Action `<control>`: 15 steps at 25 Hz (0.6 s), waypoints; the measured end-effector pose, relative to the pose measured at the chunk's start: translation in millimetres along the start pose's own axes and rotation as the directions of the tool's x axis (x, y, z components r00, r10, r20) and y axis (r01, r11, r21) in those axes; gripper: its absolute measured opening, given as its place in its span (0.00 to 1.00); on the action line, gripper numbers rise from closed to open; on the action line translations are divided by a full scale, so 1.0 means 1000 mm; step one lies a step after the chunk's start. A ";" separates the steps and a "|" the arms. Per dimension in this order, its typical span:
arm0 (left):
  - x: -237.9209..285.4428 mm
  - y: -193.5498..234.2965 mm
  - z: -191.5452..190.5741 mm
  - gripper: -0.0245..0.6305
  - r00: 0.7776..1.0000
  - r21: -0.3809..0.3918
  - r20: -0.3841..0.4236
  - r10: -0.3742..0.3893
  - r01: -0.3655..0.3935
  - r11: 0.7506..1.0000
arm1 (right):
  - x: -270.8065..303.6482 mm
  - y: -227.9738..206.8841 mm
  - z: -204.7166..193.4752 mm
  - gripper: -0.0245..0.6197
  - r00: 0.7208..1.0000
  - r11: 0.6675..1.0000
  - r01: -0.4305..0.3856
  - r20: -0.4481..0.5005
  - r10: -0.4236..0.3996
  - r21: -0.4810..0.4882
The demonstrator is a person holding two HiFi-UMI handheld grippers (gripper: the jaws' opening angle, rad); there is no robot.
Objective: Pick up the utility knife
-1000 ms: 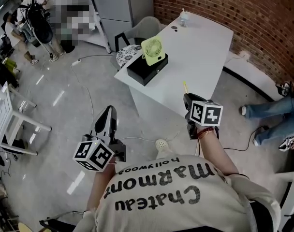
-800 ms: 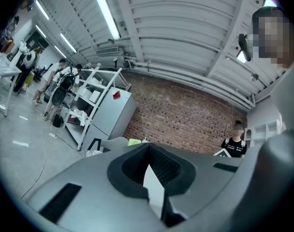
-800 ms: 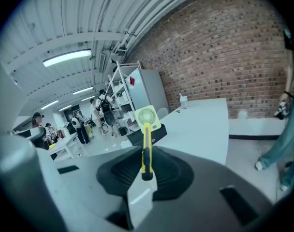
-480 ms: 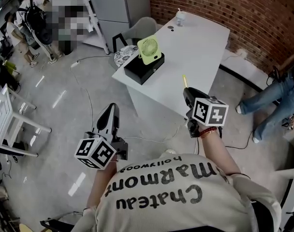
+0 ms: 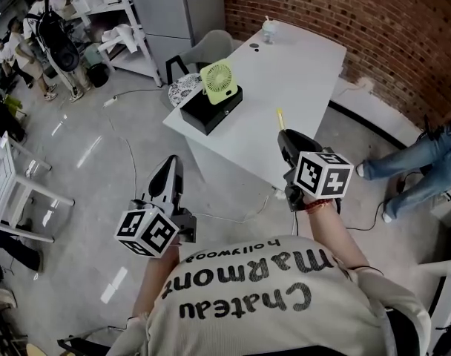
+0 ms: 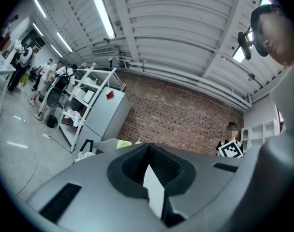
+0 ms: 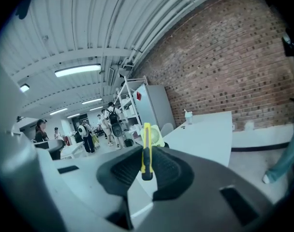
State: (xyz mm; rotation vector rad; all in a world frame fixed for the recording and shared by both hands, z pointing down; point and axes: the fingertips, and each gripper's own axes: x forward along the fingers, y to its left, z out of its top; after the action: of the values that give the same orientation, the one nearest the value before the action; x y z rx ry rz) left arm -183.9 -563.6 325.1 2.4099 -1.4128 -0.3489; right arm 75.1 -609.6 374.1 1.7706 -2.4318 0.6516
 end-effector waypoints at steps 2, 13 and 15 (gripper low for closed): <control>0.006 -0.007 0.000 0.04 1.000 -0.001 0.008 0.004 -0.004 1.000 | -0.002 -0.002 0.010 0.14 1.000 1.000 -0.017 0.019 0.017 -0.018; 0.021 -0.040 -0.005 0.04 1.000 0.005 0.023 0.009 -0.009 1.000 | -0.026 -0.012 0.050 0.14 0.987 0.995 -0.072 0.137 0.082 -0.073; 0.023 -0.043 -0.004 0.04 1.000 0.007 0.025 0.008 -0.008 1.000 | -0.029 -0.013 0.052 0.14 0.986 0.994 -0.073 0.141 0.084 -0.079</control>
State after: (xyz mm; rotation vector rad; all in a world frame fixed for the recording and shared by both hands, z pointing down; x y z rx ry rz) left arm -137.0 -562.9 310.7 2.4126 -1.4365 -0.3740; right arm 106.9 -606.0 322.3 1.7593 -2.5944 0.4484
